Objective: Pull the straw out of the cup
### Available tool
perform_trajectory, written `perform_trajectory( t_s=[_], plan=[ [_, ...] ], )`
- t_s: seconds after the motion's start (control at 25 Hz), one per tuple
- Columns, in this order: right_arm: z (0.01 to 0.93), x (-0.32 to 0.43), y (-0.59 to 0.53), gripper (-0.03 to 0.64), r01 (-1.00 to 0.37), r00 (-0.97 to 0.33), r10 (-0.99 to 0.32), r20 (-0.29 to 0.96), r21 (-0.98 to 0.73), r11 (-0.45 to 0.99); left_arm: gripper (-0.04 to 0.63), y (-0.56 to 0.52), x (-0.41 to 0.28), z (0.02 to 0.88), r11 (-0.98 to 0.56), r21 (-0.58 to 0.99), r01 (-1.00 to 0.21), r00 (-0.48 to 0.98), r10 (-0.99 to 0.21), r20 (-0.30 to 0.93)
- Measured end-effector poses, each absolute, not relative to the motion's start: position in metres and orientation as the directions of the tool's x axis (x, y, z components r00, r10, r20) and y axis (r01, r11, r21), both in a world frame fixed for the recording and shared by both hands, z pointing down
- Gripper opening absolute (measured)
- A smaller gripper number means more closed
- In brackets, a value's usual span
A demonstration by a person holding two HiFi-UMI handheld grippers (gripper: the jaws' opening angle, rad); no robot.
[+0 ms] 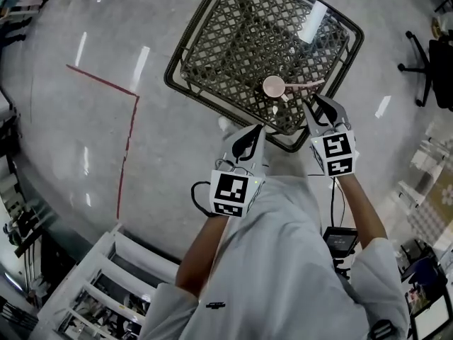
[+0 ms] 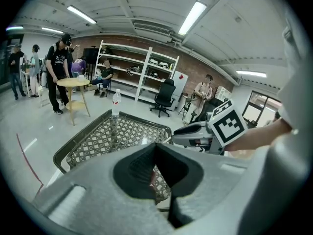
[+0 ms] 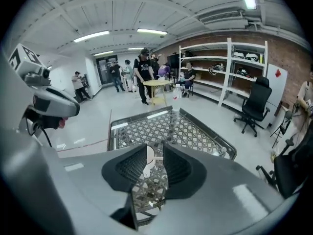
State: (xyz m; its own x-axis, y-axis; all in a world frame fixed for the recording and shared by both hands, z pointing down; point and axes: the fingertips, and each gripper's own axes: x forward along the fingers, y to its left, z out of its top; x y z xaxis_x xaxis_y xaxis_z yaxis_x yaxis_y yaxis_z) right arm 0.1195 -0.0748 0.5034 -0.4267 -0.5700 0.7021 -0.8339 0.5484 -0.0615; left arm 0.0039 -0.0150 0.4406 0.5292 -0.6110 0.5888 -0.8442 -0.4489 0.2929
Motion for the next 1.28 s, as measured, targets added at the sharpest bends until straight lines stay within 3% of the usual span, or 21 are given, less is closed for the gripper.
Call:
perform_trajectory(
  t_s=[0.64, 1.0, 1.28],
  plan=[
    [0.574, 0.127, -0.089, 0.139, -0.899, -0.409, -0.476, 0.779, -0.256, 0.355, -0.002, -0.012, 0.011, 0.473, -0.436, 0.326, -0.839, 0.536, -0.559, 0.633],
    [0.586, 0.128, -0.104, 0.163, -0.905, -0.422, -0.499, 0.757, -0.387, 0.179, -0.002, -0.019, 0.012, 0.481, -0.429, 0.327, -0.842, 0.53, -0.543, 0.651],
    [0.588, 0.117, -0.117, 0.16, -0.899, -0.432, -0.499, 0.752, -0.403, 0.171, -0.002, -0.019, 0.008, 0.483, -0.424, 0.327, -0.844, 0.525, -0.537, 0.66]
  ],
)
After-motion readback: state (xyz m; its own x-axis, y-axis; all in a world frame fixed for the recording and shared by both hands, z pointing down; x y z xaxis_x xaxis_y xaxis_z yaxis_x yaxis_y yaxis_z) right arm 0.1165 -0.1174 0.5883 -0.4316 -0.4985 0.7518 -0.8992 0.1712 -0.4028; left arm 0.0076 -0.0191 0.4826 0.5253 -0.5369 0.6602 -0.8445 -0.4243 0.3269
